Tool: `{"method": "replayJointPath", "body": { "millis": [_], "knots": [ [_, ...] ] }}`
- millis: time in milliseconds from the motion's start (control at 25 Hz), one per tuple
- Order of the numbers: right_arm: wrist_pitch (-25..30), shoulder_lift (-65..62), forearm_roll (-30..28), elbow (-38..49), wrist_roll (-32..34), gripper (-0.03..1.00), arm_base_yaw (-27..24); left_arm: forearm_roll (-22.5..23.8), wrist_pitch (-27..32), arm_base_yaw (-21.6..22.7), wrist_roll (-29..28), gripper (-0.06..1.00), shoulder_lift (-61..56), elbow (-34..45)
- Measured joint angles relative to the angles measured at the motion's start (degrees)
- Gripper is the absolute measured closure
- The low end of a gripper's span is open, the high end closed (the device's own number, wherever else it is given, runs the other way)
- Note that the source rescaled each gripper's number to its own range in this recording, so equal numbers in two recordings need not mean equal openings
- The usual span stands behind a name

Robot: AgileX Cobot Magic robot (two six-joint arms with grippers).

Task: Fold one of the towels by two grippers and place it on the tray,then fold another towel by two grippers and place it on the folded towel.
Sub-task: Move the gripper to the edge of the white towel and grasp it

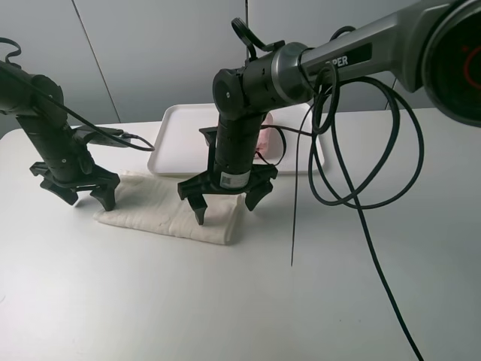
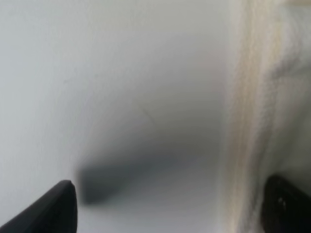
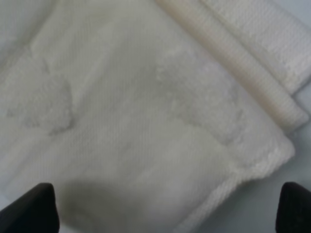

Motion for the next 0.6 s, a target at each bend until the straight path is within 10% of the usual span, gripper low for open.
{"method": "replayJointPath", "body": {
  "millis": [600],
  "knots": [
    [-1.61,1.33,-1.18,-0.14,-0.89,0.05,0.00,0.11,0.37,0.00,-0.10,-0.03,0.00,0.00]
  ]
}}
